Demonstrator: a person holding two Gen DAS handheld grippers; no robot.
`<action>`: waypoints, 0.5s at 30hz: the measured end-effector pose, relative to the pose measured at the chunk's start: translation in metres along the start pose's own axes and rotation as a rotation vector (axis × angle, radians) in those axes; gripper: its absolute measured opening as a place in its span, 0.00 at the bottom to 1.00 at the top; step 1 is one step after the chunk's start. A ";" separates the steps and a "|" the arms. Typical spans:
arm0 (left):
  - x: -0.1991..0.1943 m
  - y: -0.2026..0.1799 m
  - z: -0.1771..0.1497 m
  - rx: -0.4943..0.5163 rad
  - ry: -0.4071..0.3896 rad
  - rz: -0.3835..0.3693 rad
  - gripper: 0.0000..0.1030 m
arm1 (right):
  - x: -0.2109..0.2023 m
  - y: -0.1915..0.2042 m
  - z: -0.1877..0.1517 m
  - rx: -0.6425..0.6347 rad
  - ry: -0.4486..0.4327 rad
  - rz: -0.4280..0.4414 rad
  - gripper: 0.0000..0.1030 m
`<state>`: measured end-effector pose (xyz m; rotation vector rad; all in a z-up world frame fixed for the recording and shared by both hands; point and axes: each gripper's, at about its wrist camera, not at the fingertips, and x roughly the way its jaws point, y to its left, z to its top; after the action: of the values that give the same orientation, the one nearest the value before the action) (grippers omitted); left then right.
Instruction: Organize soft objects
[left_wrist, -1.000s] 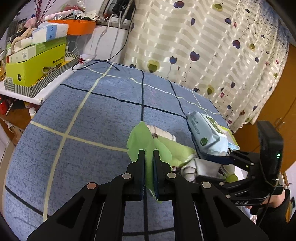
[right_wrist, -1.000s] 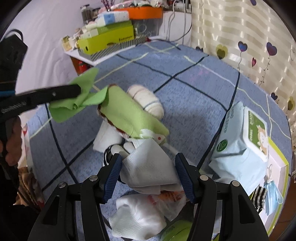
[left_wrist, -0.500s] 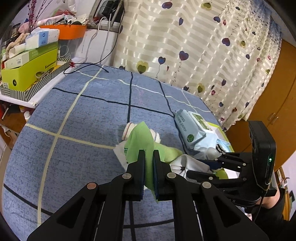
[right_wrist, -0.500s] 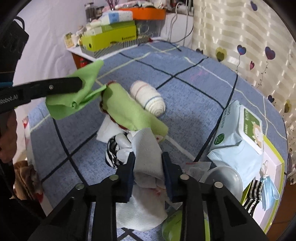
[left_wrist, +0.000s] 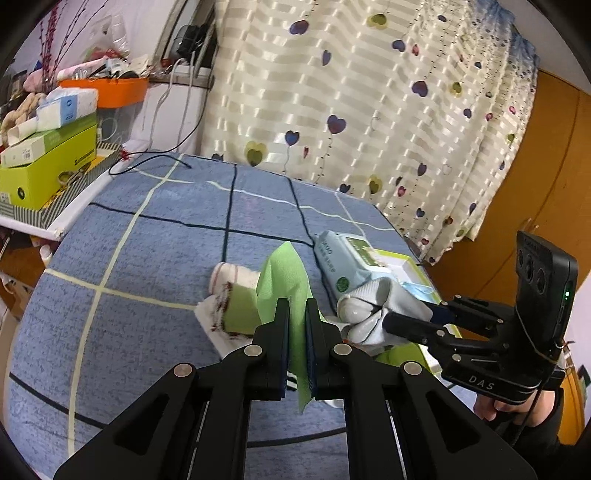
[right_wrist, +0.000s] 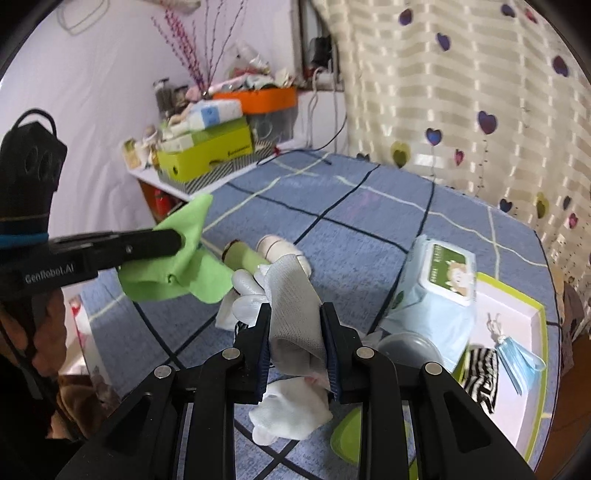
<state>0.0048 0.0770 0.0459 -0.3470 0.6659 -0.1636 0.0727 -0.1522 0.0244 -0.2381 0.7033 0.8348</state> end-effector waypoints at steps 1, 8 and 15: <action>0.000 -0.003 0.000 0.003 -0.001 -0.002 0.08 | -0.005 -0.001 -0.001 0.009 -0.010 -0.004 0.23; 0.001 -0.027 0.001 0.036 0.000 -0.025 0.08 | -0.026 -0.009 -0.008 0.047 -0.054 -0.021 0.23; 0.009 -0.046 -0.003 0.065 0.020 -0.031 0.08 | -0.041 -0.018 -0.017 0.088 -0.076 -0.050 0.23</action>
<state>0.0085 0.0306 0.0553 -0.2939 0.6741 -0.2181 0.0593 -0.1964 0.0372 -0.1437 0.6588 0.7597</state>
